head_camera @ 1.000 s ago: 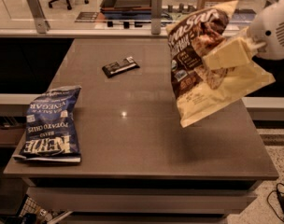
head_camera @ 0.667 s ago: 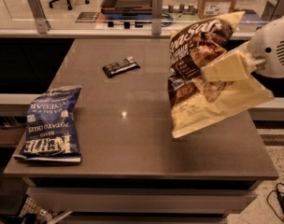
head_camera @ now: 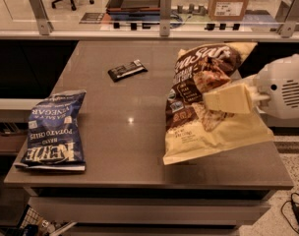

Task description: Move brown chip bag near blue chip bag

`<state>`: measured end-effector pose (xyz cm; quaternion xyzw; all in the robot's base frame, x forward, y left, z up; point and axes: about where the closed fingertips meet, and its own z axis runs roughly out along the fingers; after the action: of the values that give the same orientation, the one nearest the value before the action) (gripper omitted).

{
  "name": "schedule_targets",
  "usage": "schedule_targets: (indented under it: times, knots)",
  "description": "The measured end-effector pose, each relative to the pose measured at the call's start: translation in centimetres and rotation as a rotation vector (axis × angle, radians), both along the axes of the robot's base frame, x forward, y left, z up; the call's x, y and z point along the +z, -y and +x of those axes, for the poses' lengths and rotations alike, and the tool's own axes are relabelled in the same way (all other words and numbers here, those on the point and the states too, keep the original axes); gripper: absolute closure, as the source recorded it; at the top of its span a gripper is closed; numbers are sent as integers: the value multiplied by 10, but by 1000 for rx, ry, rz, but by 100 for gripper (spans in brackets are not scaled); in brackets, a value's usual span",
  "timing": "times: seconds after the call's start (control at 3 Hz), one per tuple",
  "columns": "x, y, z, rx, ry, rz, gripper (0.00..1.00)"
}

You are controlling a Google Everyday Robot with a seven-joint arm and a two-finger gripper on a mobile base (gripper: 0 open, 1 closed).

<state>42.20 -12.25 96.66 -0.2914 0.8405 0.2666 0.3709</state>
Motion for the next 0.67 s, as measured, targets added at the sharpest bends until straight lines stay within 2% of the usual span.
schedule_targets:
  times: [0.33, 0.67]
  knots:
    - [-17, -8, -5, -7, -41, 63, 100]
    - [-35, -22, -5, 15, -86, 125, 100]
